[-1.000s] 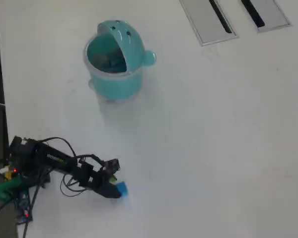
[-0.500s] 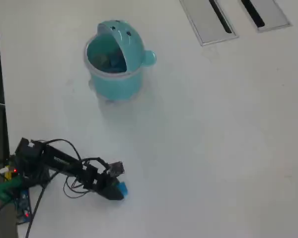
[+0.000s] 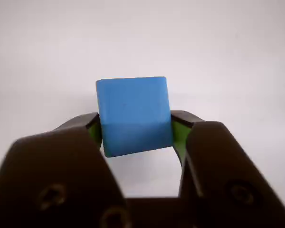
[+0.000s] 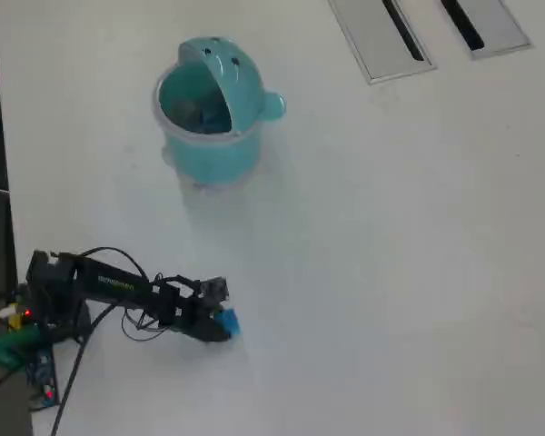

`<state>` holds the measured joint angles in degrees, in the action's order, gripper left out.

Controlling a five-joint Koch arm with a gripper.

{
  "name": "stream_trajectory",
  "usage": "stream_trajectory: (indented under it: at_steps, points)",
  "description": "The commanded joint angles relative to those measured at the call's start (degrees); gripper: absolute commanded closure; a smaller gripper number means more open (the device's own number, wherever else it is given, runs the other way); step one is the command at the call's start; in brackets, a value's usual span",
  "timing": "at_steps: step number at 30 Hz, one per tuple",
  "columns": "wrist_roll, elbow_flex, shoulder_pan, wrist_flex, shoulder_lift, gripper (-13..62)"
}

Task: Grasp RGB lego blocks and put them in the bin one by one.

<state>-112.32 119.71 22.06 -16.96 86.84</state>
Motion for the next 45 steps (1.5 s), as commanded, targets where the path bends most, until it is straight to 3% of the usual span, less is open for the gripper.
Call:
stream_trajectory:
  at_steps: [1, 16, 26, 27, 35, 36, 39, 45]
  points:
    - [3.4, -4.7, -3.0, 2.8, 4.7, 37.2]
    - [20.8, -8.8, -33.6, 4.3, 22.4, 39.5]
    - [23.7, -17.0, -45.1, 8.0, 24.7, 43.9]
    - [23.7, -21.8, -51.3, 8.5, 24.4, 43.9]
    - [21.4, -33.2, -60.2, 11.6, 16.3, 43.9]
    - [18.5, -39.3, -64.4, 15.2, 8.5, 43.9]
    - [16.6, -48.5, -67.9, 15.2, -0.4, 43.9]
    - [16.1, -57.0, -67.5, 15.2, -9.1, 43.9]
